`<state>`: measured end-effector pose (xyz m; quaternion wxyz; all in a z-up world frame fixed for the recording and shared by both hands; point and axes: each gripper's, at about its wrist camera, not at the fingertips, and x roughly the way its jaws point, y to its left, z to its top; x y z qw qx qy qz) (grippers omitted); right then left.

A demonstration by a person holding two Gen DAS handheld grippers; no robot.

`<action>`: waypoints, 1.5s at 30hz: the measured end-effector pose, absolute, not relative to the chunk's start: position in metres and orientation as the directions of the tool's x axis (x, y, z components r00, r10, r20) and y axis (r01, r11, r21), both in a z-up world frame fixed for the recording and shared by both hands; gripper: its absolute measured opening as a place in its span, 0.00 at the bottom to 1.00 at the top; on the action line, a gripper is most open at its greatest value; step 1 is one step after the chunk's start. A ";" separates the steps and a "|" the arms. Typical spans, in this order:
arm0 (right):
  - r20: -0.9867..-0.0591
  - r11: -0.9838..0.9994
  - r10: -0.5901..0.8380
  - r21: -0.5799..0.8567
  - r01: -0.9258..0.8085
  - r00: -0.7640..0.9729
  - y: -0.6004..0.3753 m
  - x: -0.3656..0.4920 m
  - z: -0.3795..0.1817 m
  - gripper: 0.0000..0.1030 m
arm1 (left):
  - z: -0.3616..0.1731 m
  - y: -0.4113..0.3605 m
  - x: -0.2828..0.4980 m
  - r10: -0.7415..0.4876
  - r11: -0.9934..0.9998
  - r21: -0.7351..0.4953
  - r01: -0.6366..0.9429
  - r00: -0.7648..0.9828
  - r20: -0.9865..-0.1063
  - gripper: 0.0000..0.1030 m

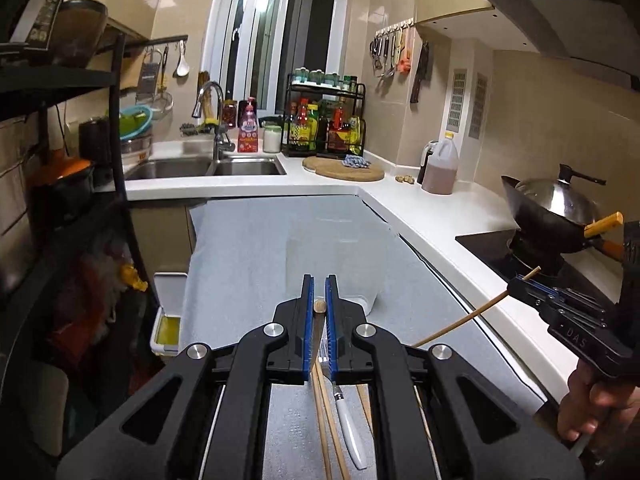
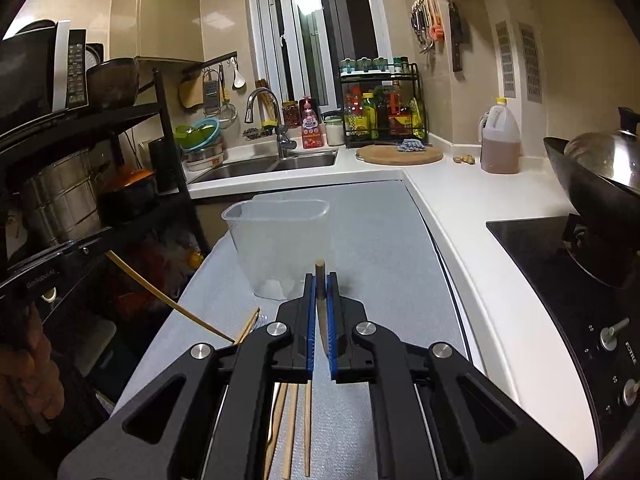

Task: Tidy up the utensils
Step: 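Lift the chopstick in the left tool while the right tool lifts its chopstick toward the container, then lower the left tool's chopstick into the clear container and open while the right tool does likewise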

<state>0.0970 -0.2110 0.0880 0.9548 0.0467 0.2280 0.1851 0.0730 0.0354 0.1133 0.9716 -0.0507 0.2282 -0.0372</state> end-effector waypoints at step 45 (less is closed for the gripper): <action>-0.368 0.900 0.413 0.308 -0.309 0.833 -0.180 0.272 0.171 0.05 | 0.193 0.069 0.261 -0.223 0.964 -0.239 0.114 0.837 -0.500 0.05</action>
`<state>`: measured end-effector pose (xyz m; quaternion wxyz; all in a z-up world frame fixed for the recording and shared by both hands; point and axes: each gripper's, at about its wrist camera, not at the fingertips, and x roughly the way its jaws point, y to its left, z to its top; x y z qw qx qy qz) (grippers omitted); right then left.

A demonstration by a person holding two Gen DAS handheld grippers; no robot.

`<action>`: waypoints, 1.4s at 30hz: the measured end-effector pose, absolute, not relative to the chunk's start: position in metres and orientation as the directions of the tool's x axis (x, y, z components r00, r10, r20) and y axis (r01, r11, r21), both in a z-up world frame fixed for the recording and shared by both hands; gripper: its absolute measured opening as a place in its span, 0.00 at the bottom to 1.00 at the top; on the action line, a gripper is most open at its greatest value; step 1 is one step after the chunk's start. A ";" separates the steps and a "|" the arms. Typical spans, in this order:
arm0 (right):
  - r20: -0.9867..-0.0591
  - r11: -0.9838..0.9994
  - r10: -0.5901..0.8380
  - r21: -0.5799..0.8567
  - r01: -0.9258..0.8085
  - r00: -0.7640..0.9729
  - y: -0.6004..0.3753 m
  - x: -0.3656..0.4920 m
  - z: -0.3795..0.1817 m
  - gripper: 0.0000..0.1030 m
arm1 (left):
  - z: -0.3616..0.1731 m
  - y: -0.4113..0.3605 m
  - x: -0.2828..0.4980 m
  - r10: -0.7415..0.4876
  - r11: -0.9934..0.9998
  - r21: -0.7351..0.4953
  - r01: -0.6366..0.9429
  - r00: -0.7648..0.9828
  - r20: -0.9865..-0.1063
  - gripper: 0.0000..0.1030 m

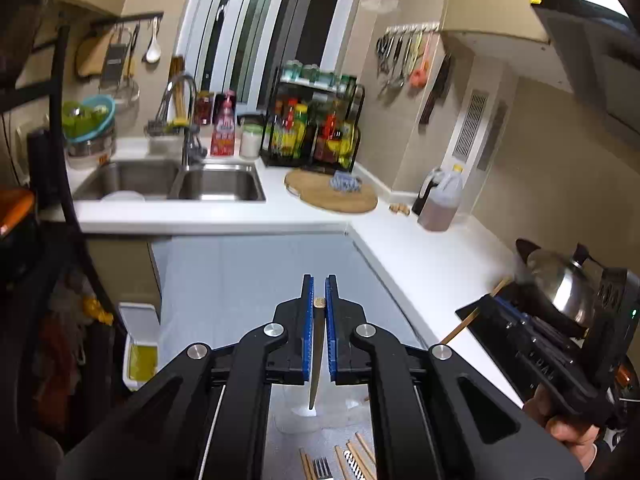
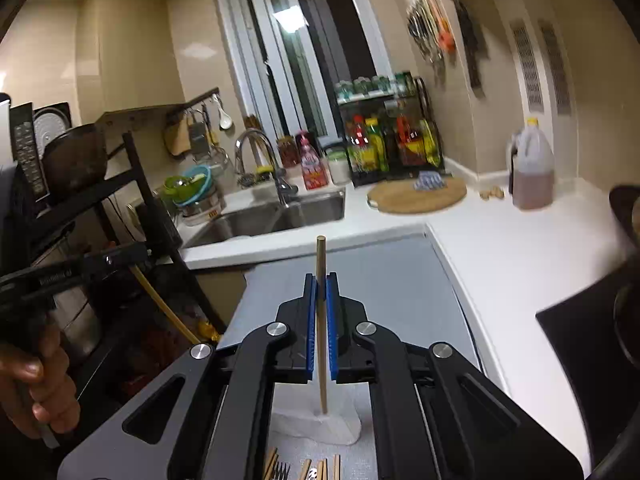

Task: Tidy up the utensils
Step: 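Lower the left tool's chopstick into the clear container and open while the right tool does likewise, then move both open tools back down to the remaining chopsticks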

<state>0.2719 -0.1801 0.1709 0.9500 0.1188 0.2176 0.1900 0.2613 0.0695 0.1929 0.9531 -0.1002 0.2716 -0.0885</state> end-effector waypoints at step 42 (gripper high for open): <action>-0.475 0.968 0.252 0.112 -0.226 0.843 -0.200 0.048 0.057 0.27 | 0.069 0.044 0.055 -0.131 0.986 -0.152 0.064 0.862 -0.490 0.42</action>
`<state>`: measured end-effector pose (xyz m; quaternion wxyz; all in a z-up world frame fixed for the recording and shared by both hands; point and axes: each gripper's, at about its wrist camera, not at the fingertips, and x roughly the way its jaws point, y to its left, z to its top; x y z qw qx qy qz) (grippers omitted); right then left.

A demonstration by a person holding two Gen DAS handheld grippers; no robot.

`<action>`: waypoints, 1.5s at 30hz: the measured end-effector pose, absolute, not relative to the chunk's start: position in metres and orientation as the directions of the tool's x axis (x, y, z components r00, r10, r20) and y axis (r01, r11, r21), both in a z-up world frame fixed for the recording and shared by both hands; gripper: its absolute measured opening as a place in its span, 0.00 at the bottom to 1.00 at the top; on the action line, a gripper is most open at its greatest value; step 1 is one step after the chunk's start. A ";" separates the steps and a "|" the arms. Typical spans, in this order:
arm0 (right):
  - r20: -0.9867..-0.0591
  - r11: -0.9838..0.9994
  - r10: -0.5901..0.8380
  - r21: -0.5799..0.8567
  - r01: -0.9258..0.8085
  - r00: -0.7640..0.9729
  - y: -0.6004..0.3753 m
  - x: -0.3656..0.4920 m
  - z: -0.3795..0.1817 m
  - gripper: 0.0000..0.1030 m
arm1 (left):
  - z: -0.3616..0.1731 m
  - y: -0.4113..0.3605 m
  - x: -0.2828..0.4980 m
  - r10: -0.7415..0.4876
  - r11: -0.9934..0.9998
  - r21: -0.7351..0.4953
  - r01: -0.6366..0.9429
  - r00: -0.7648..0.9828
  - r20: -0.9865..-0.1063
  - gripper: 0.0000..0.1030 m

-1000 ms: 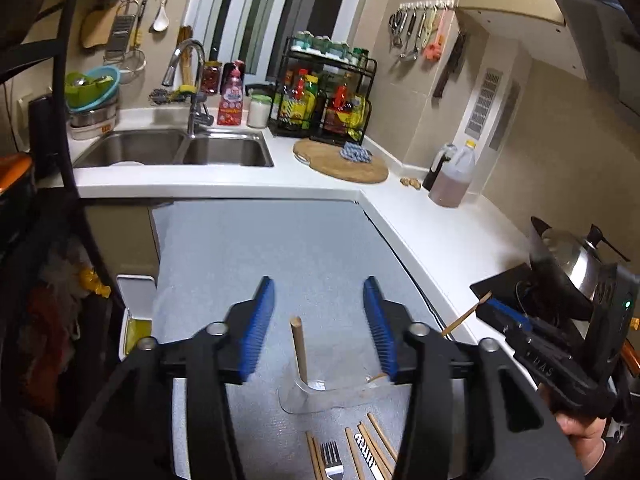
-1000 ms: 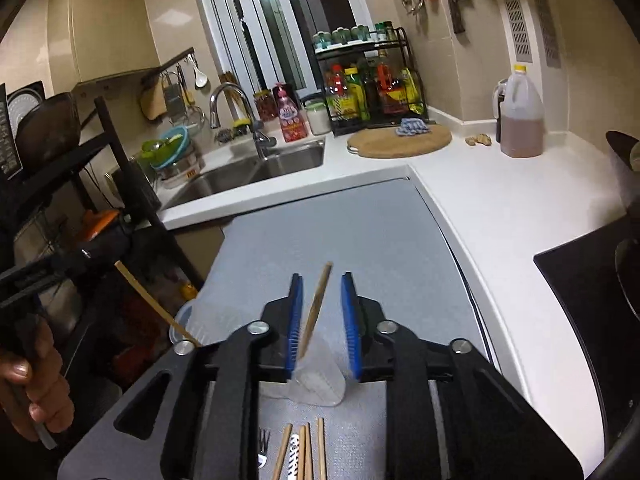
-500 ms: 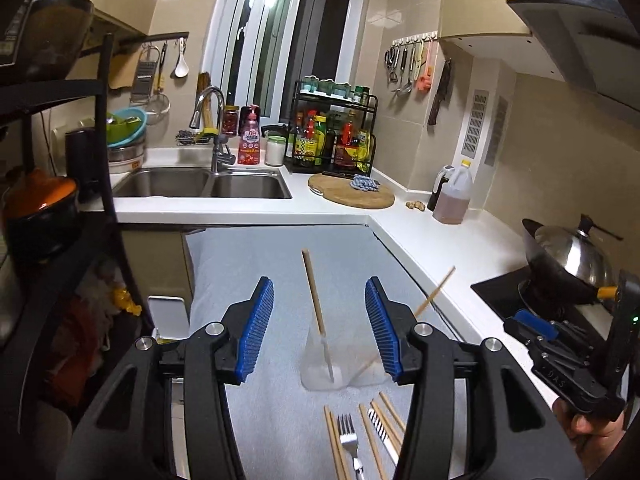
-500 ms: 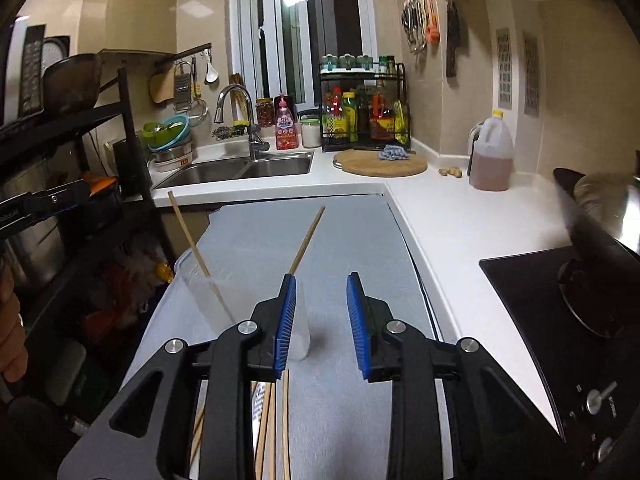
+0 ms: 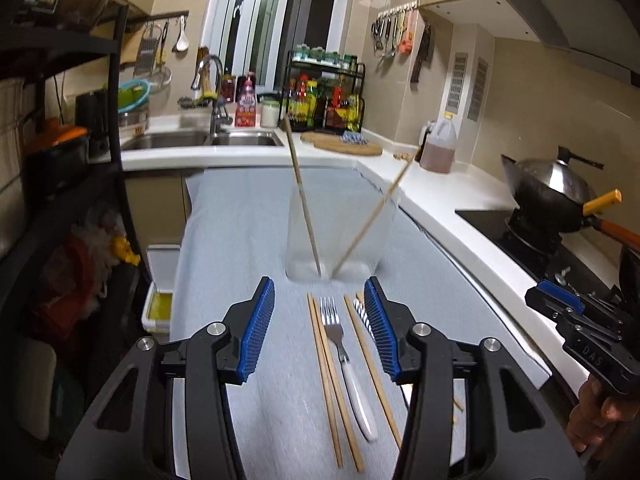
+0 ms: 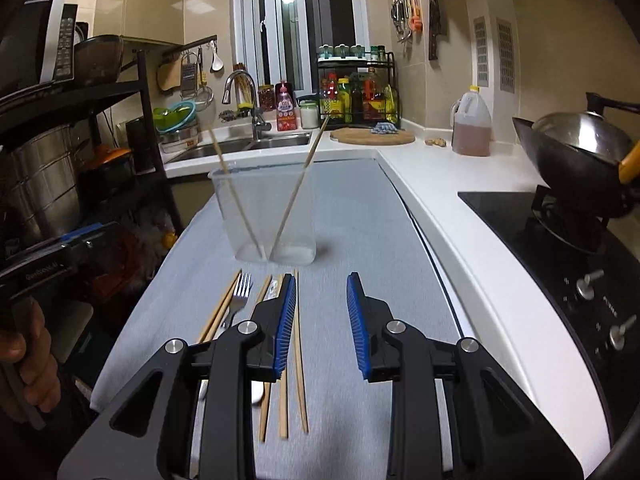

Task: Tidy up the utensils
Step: 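Move both open tools back down to the remaining chopsticks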

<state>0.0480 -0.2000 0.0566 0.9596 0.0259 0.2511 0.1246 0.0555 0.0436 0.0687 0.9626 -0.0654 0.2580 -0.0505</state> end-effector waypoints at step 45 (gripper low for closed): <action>-0.670 0.957 0.272 0.116 -0.265 0.691 -0.178 0.054 -0.070 0.18 | -0.056 0.009 0.035 -0.104 0.994 -0.099 0.046 0.678 -0.727 0.16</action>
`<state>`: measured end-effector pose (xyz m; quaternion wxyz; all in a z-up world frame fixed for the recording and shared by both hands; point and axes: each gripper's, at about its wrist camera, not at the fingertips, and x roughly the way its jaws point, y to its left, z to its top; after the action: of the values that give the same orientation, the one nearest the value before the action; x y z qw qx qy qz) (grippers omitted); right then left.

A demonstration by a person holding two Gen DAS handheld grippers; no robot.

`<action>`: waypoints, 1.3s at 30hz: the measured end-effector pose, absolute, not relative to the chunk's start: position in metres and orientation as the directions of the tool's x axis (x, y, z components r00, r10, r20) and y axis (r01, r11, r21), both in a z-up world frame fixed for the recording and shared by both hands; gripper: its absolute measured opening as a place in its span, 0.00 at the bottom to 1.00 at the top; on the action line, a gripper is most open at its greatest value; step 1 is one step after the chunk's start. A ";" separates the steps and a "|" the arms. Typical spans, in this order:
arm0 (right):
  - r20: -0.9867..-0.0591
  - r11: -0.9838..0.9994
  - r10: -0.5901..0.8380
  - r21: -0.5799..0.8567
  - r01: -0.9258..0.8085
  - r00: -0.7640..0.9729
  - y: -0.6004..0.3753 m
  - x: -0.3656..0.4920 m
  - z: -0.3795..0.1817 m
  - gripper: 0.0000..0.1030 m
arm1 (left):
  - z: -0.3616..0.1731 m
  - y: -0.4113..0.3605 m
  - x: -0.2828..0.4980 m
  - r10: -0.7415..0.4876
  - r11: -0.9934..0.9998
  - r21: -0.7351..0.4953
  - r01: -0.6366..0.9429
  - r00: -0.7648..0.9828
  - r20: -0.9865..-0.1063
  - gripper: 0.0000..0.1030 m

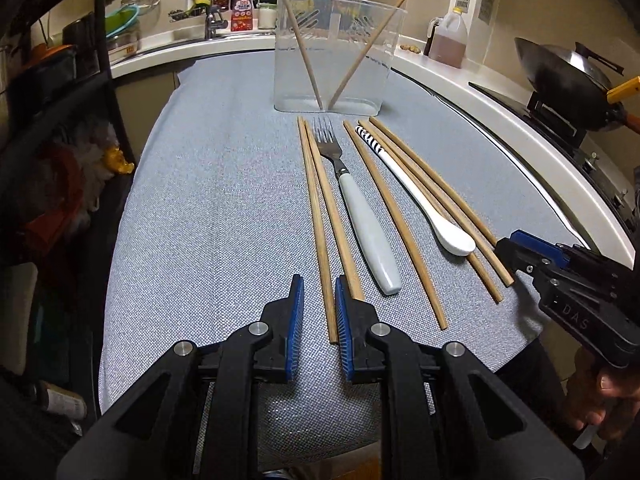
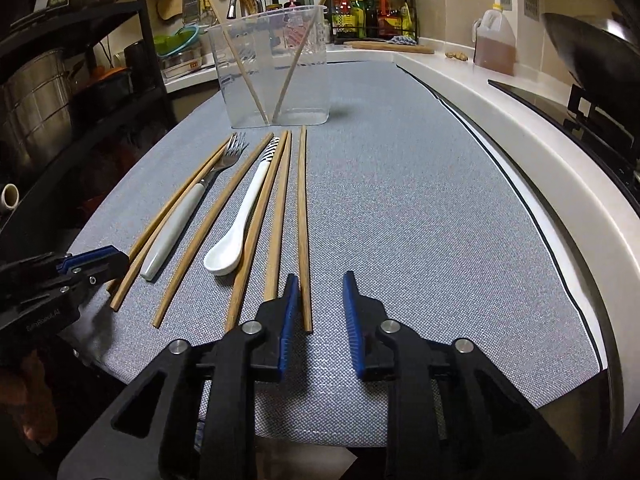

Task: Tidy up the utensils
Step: 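Move both open tools back down to the remaining chopsticks, then close the left tool on a wooden chopstick while the right tool grasps another chopstick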

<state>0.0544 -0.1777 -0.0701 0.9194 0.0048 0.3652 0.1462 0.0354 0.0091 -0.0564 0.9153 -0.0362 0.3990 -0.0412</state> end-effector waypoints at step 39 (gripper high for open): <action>-0.667 0.962 0.263 0.127 -0.242 0.697 -0.180 0.053 -0.070 0.08 | -0.058 0.008 0.041 -0.034 0.999 -0.040 0.008 0.692 -0.721 0.05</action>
<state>0.0532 -0.1799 -0.0696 0.9210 0.0145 0.3643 0.1372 0.0406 0.0078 -0.0583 0.9196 -0.0166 0.3923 -0.0116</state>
